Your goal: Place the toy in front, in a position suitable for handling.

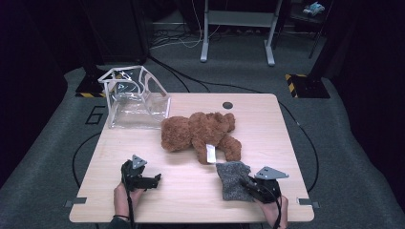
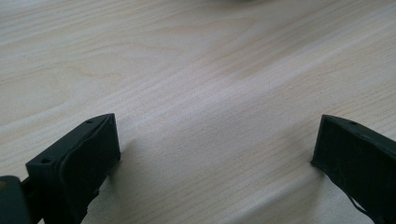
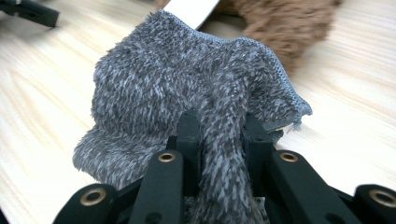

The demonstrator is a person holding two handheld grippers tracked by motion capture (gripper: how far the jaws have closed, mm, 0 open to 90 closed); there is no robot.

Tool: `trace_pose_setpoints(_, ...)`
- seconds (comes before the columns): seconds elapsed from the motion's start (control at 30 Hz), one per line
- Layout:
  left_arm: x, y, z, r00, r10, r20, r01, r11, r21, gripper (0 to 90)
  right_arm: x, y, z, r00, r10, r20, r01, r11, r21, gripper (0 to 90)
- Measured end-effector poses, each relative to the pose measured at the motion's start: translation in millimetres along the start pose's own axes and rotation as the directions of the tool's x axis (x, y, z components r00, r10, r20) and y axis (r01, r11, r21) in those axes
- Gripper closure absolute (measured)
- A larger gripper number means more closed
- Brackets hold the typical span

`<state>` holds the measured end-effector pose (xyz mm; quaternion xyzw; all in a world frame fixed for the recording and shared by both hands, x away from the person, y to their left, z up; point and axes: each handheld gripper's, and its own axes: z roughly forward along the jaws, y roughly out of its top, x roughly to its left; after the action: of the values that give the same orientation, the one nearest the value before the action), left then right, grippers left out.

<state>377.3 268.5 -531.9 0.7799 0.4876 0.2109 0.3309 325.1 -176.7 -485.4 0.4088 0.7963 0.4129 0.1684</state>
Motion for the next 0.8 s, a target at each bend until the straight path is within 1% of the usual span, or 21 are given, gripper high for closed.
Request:
trace_pose_setpoints(0.07, 0.2, 0.2, -0.5, 1.0000, 0.002, 0.004, -0.002, 1.0000, 0.007, 0.1, -1.6, -0.4, -2.5, 1.0000, 0.002, 0.007, -0.002, 1.000, 0.002, 74.2)
trace_pose_setpoints(0.1, 0.1, 0.2, -0.5, 1.0000, -0.001, 0.003, 0.001, 1.0000, 0.006, 0.1, -3.3, -0.9, -4.8, 0.9998, 0.000, 0.020, 0.000, 1.000, 0.000, 74.2)
trace_pose_setpoints(0.13, 0.2, 0.1, -0.3, 1.0000, 0.002, 0.003, -0.002, 1.0000, 0.004, 0.1, -4.7, -1.6, -7.4, 0.9996, 0.011, 0.028, -0.011, 1.000, 0.000, 74.2)
trace_pose_setpoints(0.17, 0.1, 0.2, -0.5, 1.0000, 0.000, 0.003, 0.000, 1.0000, 0.006, 0.1, -7.2, -2.4, -9.4, 0.9996, 0.011, 0.027, -0.011, 1.000, -0.002, 74.1)
trace_pose_setpoints(0.27, 0.1, 0.2, -0.4, 1.0000, 0.000, 0.004, 0.000, 1.0000, 0.005, 0.1, -14.0, -4.7, -15.9, 0.9978, 0.023, 0.062, -0.023, 1.000, -0.001, 74.2)
trace_pose_setpoints(0.3, 0.2, 0.2, -0.5, 1.0000, 0.002, 0.004, -0.002, 1.0000, 0.006, 0.1, -15.8, -5.3, -17.6, 0.9970, 0.019, 0.075, -0.019, 1.000, 0.001, 74.1)
trace_pose_setpoints(0.37, 0.2, 0.1, -0.3, 1.0000, 0.001, 0.003, -0.001, 1.0000, 0.004, 0.1, -17.7, -6.1, -19.2, 0.9964, 0.021, 0.082, -0.021, 1.000, 0.002, 74.2)
trace_pose_setpoints(0.4, 0.3, 0.2, -0.5, 1.0000, 0.002, 0.004, -0.002, 1.0000, 0.007, 0.1, -21.4, -8.5, -22.0, 0.9945, 0.030, 0.100, -0.031, 1.000, 0.002, 74.2)
trace_pose_setpoints(0.43, 0.3, 0.2, -0.5, 1.0000, 0.002, 0.004, -0.002, 1.0000, 0.007, 0.1, -21.4, -8.5, -22.0, 0.9945, 0.030, 0.100, -0.031, 1.000, 0.002, 74.2)
trace_pose_setpoints(0.47, 0.3, 0.2, -0.4, 1.0000, 0.002, 0.004, -0.002, 1.0000, 0.006, 0.1, -23.0, -9.4, -23.7, 0.9926, 0.038, 0.115, -0.038, 0.999, 0.003, 74.2)
trace_pose_setpoints(0.5, 0.3, 0.2, -0.5, 1.0000, 0.002, 0.004, -0.002, 1.0000, 0.007, 0.1, -25.2, -10.7, -24.8, 0.9922, 0.043, 0.117, -0.044, 0.999, 0.001, 74.3)
trace_pose_setpoints(0.53, 0.0, 0.2, -0.3, 1.0000, -0.001, 0.004, 0.001, 1.0000, 0.004, 0.1, -29.3, -13.0, -27.1, 0.9904, 0.053, 0.128, -0.053, 0.999, -0.001, 74.3)
trace_pose_setpoints(0.57, 0.0, 0.2, -0.3, 1.0000, -0.001, 0.004, 0.001, 1.0000, 0.004, 0.1, -29.3, -13.0, -27.1, 0.9904, 0.053, 0.128, -0.053, 0.999, -0.001, 74.3)
trace_pose_setpoints(0.6, -0.1, 0.0, 0.2, 1.0000, -0.002, 0.003, 0.002, 1.0000, -0.002, 0.1, -33.7, -14.6, -29.1, 0.9881, 0.055, 0.144, -0.055, 0.998, -0.001, 74.3)
trace_pose_setpoints(0.63, -0.1, 0.0, 0.2, 1.0000, -0.002, 0.003, 0.002, 1.0000, -0.002, 0.1, -33.7, -14.6, -29.1, 0.9881, 0.055, 0.144, -0.055, 0.998, -0.001, 74.3)
trace_pose_setpoints(0.7, -0.1, 0.1, 0.2, 1.0000, -0.002, 0.004, 0.002, 1.0000, -0.001, 0.1, -37.6, -16.2, -30.8, 0.9846, 0.068, 0.161, -0.069, 0.998, -0.001, 74.3)
trace_pose_setpoints(0.73, -0.1, 0.1, 0.2, 1.0000, -0.003, 0.004, 0.003, 1.0000, -0.002, 0.1, -42.1, -17.4, -33.1, 0.9815, 0.074, 0.177, -0.075, 0.997, -0.001, 74.4)
trace_pose_setpoints(0.77, -0.1, 0.1, 0.2, 1.0000, -0.003, 0.004, 0.003, 1.0000, -0.002, 0.1, -42.1, -17.4, -33.1, 0.9815, 0.074, 0.177, -0.075, 0.997, -0.001, 74.4)
trace_pose_setpoints(0.8, -0.2, 0.1, 0.2, 1.0000, -0.003, 0.004, 0.003, 1.0000, -0.002, 0.1, -44.5, -18.0, -34.4, 0.9795, 0.083, 0.184, -0.083, 0.997, -0.004, 74.4)
